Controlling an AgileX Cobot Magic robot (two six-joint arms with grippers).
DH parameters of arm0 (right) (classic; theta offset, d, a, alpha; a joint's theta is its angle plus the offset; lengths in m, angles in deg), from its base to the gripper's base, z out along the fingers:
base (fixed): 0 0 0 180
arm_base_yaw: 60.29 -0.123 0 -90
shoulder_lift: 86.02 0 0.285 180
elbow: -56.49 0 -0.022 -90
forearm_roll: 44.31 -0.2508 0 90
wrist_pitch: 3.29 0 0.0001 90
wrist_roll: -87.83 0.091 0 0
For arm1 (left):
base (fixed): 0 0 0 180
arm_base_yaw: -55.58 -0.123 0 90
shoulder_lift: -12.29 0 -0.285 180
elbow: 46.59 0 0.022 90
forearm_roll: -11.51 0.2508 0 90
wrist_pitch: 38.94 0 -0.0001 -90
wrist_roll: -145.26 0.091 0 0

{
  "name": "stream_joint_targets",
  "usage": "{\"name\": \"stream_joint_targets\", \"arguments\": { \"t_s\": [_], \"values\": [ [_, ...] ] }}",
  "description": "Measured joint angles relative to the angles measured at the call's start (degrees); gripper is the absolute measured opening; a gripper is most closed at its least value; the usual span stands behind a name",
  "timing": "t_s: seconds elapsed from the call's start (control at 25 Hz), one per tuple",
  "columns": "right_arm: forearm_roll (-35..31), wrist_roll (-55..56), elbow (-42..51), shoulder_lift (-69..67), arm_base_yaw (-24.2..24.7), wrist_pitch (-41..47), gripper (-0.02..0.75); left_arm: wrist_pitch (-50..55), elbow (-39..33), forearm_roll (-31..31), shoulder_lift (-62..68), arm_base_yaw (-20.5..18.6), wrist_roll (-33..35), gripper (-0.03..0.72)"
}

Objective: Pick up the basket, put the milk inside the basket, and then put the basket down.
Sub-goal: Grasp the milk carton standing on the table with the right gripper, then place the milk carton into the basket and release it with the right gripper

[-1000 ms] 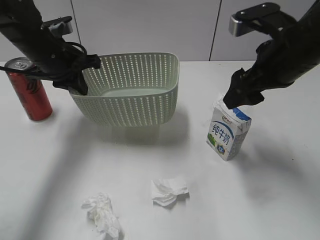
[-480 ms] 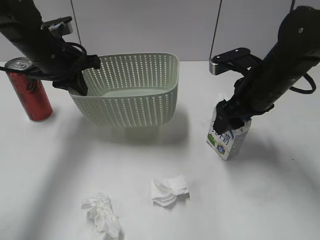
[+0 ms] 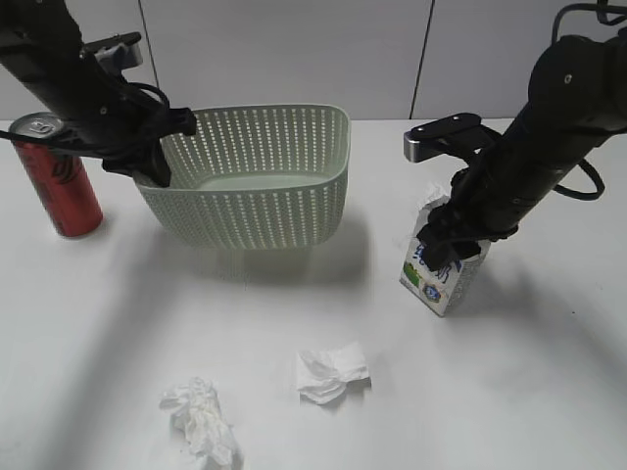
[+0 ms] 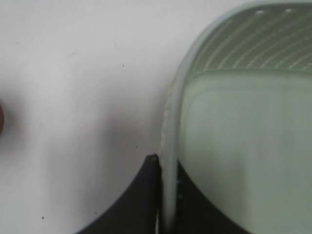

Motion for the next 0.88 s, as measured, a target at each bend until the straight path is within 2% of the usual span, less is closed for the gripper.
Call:
{"name": "stream_joint_targets", "arguments": {
  "t_s": [0.12, 0.28, 0.6, 0.72, 0.88],
  "values": [
    [-0.1, 0.0, -0.6, 0.0, 0.0, 0.8, 0.321, -0.2, 0.0, 0.1, 0.0, 0.0, 0.0, 0.003],
    [0.0, 0.0, -4.3, -0.3, 0.0, 8.5, 0.321, -0.5, 0.0, 0.1, 0.0, 0.0, 0.0, 0.003],
    [0.1, 0.9, -24.0, 0.9, -0.9, 28.1, 0.321, -0.8, 0.0, 0.1, 0.0, 0.0, 0.0, 0.003],
    [0.2, 1.5, -32.5, 0.8, -3.0, 30.2, 0.321, -0.9, 0.0, 0.4, 0.0, 0.0, 0.0, 0.003],
    [0.3, 1.6, -41.5, 0.3, -7.0, 28.1, 0.321, -1.1, 0.0, 1.4, 0.0, 0.0, 0.0, 0.003]
  ]
}}
